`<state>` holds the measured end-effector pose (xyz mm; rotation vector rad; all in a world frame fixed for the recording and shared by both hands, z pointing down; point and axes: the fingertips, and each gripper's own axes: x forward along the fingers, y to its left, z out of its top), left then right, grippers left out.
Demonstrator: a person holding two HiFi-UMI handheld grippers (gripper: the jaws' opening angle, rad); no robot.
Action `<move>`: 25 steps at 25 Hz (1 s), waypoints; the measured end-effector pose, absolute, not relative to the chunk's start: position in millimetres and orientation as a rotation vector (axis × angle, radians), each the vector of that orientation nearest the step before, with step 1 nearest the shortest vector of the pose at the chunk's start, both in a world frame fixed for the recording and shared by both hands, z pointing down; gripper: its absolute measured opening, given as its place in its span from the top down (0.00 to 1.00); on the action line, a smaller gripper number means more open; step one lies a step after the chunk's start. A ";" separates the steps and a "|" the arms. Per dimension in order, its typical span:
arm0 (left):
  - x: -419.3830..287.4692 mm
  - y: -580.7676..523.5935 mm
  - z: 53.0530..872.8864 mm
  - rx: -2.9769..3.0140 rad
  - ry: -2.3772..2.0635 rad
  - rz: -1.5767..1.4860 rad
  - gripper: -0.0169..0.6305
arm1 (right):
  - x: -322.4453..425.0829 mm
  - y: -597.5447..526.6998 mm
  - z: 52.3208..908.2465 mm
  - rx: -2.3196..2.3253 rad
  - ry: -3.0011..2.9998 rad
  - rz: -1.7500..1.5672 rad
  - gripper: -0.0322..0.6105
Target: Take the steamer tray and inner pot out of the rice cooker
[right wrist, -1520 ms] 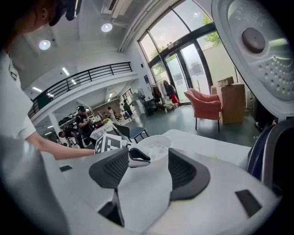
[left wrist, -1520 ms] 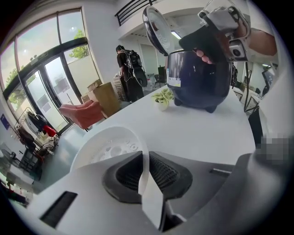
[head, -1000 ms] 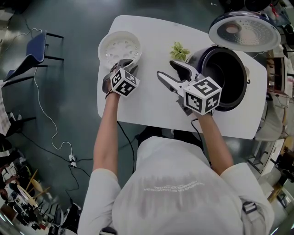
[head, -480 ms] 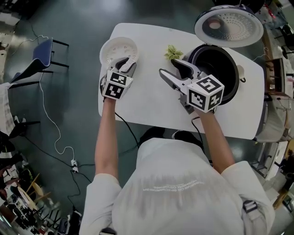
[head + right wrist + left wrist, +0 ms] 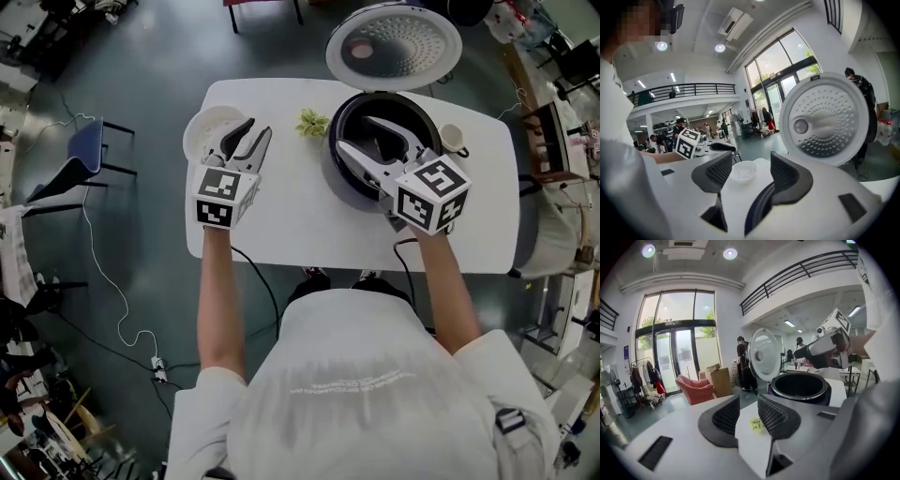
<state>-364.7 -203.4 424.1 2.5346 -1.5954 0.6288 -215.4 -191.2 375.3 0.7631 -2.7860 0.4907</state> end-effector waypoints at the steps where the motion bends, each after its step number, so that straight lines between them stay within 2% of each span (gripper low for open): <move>1: -356.6 -203.5 413.2 2.555 -1.599 0.606 0.77 | -203.9 -193.5 369.5 0.793 -2.785 0.473 0.55; 8: -294.1 -212.8 359.0 2.646 -1.625 0.435 0.77 | -104.9 -207.9 344.9 1.031 -2.758 0.412 0.56; 13: -270.1 -223.5 349.7 2.631 -1.585 0.331 0.77 | -60.6 -213.8 335.4 1.161 -2.722 0.381 0.56; 25: -225.5 -228.0 382.7 2.661 -1.374 0.430 0.77 | -25.1 -209.5 366.2 1.289 -2.583 0.414 0.56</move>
